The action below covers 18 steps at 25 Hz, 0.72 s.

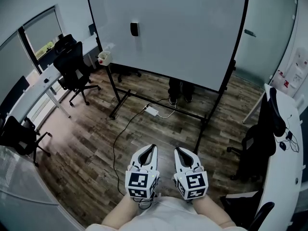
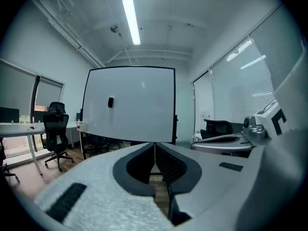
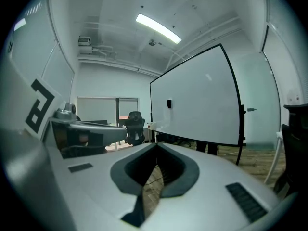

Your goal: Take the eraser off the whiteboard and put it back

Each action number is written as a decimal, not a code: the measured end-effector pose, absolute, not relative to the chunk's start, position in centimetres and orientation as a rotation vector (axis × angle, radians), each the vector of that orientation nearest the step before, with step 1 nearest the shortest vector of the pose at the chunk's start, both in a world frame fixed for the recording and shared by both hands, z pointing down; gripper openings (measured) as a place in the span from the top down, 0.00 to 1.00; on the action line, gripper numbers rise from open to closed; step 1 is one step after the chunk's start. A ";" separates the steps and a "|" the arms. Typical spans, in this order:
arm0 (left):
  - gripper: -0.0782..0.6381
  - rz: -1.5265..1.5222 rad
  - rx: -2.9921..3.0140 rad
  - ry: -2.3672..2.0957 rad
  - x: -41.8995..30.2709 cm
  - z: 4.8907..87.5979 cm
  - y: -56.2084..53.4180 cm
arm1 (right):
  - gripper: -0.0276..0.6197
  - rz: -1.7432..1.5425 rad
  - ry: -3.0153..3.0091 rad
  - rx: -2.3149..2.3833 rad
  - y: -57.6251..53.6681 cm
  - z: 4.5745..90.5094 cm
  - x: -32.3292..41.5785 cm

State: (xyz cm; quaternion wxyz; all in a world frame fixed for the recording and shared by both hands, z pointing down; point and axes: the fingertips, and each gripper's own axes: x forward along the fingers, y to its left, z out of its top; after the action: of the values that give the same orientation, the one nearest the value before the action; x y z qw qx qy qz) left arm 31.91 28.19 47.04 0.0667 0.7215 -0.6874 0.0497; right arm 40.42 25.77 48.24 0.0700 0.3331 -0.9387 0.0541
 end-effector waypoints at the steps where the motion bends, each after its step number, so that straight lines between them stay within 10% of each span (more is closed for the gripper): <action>1: 0.87 0.146 2.172 -2.071 31.7 47.1 28.1 | 0.91 0.165 -2.825 0.999 25.7 48.3 40.2; 18: 0.87 0.104 2.179 -2.028 17.6 47.9 20.2 | 0.91 0.148 -2.760 1.064 18.2 48.9 27.2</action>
State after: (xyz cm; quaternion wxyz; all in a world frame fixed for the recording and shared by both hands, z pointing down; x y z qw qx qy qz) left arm 17.61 20.24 47.93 0.0814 0.7293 -0.6785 0.0347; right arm 27.16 18.17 48.89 0.0897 0.3580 -0.9281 0.0497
